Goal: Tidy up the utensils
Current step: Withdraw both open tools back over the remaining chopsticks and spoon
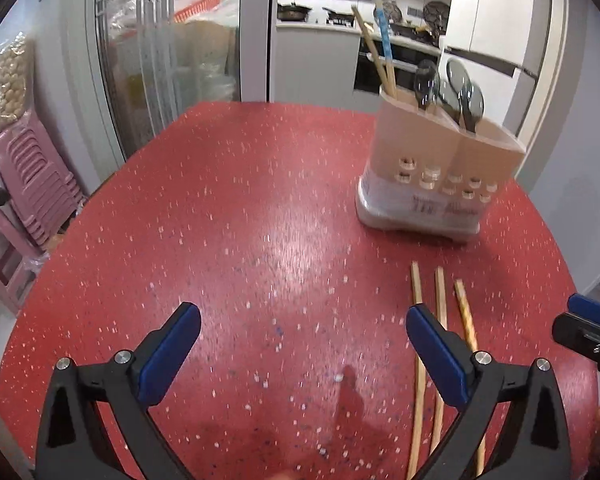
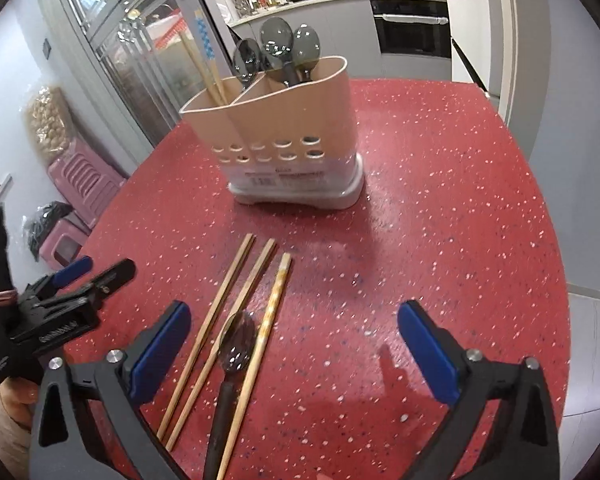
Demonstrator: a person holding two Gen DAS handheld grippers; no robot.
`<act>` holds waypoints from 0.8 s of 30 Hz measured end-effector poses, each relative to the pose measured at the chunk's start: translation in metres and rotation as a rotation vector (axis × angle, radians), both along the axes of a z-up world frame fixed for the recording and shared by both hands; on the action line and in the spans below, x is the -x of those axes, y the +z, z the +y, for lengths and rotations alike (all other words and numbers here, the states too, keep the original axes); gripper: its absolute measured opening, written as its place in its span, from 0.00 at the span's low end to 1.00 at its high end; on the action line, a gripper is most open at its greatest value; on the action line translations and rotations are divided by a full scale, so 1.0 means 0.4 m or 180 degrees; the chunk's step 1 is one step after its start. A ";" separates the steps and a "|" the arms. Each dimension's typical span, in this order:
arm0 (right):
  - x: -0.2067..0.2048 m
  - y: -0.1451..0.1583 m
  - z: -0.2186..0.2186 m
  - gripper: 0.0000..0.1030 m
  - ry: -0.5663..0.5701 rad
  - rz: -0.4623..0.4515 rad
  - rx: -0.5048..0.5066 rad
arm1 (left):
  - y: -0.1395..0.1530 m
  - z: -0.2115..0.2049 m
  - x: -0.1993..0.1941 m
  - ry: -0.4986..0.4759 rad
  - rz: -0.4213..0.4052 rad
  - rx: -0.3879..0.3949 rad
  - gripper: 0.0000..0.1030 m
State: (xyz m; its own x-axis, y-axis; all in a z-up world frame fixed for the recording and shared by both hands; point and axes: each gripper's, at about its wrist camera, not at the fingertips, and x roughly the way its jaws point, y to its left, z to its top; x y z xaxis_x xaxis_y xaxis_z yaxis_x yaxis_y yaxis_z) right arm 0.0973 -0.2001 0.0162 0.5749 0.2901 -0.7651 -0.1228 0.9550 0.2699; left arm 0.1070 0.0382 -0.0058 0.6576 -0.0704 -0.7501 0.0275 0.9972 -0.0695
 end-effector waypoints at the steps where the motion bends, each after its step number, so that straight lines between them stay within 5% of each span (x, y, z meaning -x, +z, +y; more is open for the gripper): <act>1: 0.006 -0.004 0.006 1.00 0.0017 0.0021 0.0048 | -0.009 0.001 0.006 0.0007 0.0037 0.0005 1.00; 5: 0.014 -0.024 0.028 1.00 0.0004 0.0185 0.0344 | -0.043 0.000 0.023 -0.0114 0.0194 0.0045 1.00; 16: -0.008 -0.098 0.041 1.00 -0.0163 0.0662 0.0309 | -0.097 -0.036 0.048 -0.0402 0.0492 0.0032 1.00; 24: -0.037 -0.119 0.044 0.78 -0.0170 0.0841 0.0277 | -0.103 -0.055 0.061 -0.0557 0.0563 -0.0022 1.00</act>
